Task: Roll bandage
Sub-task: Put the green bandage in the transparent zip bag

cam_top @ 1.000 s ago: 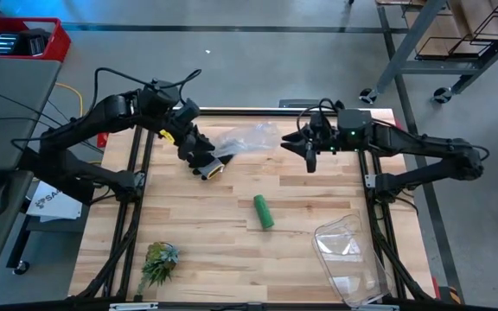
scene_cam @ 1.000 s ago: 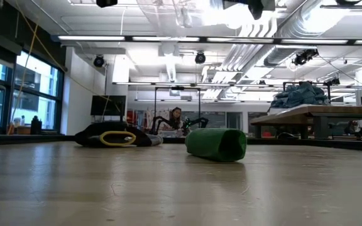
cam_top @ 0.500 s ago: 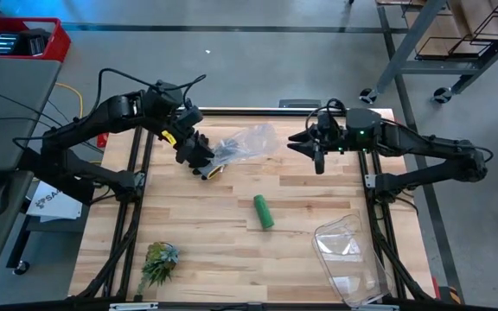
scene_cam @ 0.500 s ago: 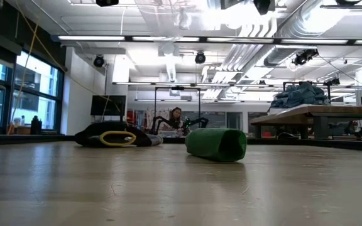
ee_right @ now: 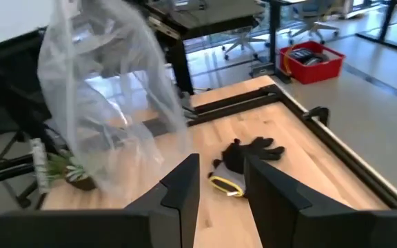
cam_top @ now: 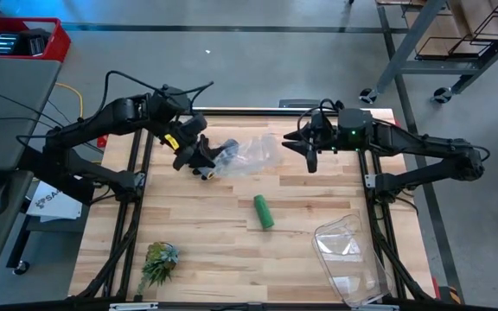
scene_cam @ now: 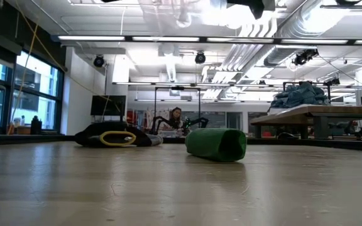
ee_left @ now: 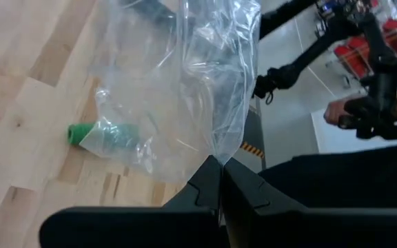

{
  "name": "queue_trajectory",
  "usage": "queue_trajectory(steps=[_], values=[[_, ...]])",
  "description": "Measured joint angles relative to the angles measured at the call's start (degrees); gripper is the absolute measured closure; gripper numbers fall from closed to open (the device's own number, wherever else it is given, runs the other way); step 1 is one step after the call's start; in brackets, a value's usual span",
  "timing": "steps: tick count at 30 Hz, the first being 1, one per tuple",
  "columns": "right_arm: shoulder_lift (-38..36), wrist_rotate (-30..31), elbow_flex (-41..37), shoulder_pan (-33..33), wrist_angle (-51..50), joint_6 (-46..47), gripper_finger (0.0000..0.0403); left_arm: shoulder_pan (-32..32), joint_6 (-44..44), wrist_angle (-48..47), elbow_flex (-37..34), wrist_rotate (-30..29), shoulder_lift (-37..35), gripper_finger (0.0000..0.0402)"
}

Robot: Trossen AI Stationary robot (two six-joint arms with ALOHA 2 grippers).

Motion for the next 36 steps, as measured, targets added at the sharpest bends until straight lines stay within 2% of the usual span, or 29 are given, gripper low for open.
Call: queue_trajectory(steps=[3, 14, 19, 27, 30, 36], values=[[0.00, -2.53, 0.00, 0.37, 1.32, 0.33, 0.0295, -0.57, 1.18, 0.35, 0.00, -0.05, 0.01, 0.0401], [0.33, -4.57, 0.00, 1.29, 2.14, 0.52, 0.0295, -0.67, 1.85, 6.81, 0.00, -0.16, 0.22, 0.0401], [2.03, -4.93, 0.00, 1.29, 2.30, 2.31, 0.0295, -0.91, 1.53, 10.31, 0.00, 1.52, 0.22, 0.0401], [3.63, -10.96, 0.00, 1.40, 3.50, 5.95, 0.0295, -0.98, 1.25, 12.48, 0.00, 2.07, 0.20, 0.0401], [2.65, -10.49, 0.00, 1.40, 3.72, 5.37, 0.0295, -0.99, 1.24, 12.26, 0.00, 2.07, 0.20, 0.0401], [1.90, -5.29, 0.00, 1.25, 0.26, 4.62, 0.0295, -1.37, 2.16, 12.27, 0.00, 2.35, 0.17, 0.0401]])
